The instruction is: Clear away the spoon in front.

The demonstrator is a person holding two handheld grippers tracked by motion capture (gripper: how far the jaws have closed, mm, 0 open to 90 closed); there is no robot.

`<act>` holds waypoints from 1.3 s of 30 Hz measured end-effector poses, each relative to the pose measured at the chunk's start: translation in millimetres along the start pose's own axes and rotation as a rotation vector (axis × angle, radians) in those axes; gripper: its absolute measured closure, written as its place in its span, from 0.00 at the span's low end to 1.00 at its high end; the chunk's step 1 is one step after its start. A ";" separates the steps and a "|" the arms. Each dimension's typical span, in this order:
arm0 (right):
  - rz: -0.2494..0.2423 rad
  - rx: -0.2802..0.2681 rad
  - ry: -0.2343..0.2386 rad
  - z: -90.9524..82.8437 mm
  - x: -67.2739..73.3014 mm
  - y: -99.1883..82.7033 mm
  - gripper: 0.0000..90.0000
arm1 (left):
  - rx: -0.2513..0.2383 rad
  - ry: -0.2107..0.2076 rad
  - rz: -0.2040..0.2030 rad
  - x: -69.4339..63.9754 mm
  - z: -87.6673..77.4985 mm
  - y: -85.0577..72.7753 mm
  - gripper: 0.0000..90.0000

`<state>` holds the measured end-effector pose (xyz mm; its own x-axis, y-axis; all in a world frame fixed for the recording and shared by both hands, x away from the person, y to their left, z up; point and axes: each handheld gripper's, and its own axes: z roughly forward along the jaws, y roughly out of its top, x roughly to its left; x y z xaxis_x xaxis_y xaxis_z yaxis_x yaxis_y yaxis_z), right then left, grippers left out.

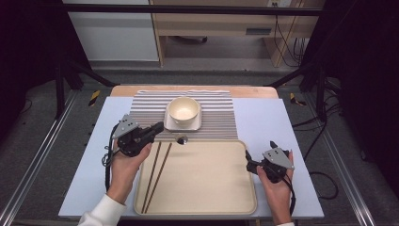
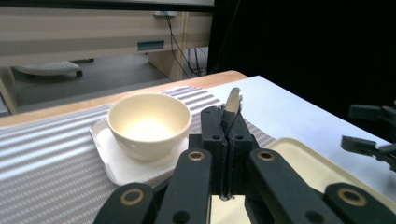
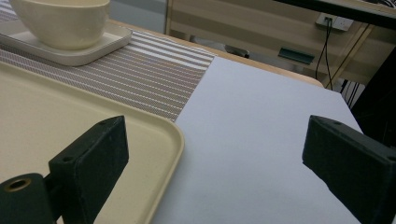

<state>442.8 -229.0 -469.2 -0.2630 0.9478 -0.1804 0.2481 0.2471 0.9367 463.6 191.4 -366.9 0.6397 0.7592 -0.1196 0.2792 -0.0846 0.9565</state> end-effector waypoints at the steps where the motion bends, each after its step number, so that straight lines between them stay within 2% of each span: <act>1: 0.003 -0.004 0.000 -0.1 -0.2 0.2 0.08 | 0.003 -0.003 0.004 -1.6 -1.8 -2.1 0.99; 3: 0.001 -0.001 0.000 0.5 -0.7 0.0 0.08 | 0.007 -0.006 0.014 -3.6 -5.8 -5.4 0.99; 9: -0.001 0.000 0.003 1.0 -0.8 -0.9 0.08 | 0.017 -0.013 -0.006 -5.8 -14.2 -14.4 0.99; 12: 0.004 -0.002 0.004 0.8 -1.0 -0.6 0.08 | 0.030 -0.018 0.004 -9.5 -18.0 -16.8 0.99; 18: 0.003 0.004 0.000 -0.3 -0.3 -0.2 0.08 | 0.016 -0.025 0.007 -15.2 -30.4 -20.3 0.99; 24: -0.005 -0.001 0.005 1.2 1.4 -0.1 0.08 | 0.029 -0.030 0.007 -15.7 -39.1 -28.0 0.99; 32: -0.004 -0.009 0.010 -1.0 2.2 0.3 0.08 | 0.053 -0.038 -0.002 -17.6 -40.6 -36.2 0.99; 39: -0.008 -0.009 0.010 -0.3 3.3 0.8 0.08 | 0.087 -0.048 0.012 -21.4 -45.6 -44.9 0.99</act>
<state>441.8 -225.7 -468.9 -0.2744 0.9437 -0.1847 0.2379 0.2527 0.9378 404.7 208.4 -395.2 0.6766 0.7260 -0.1231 0.3313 -0.1508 0.9314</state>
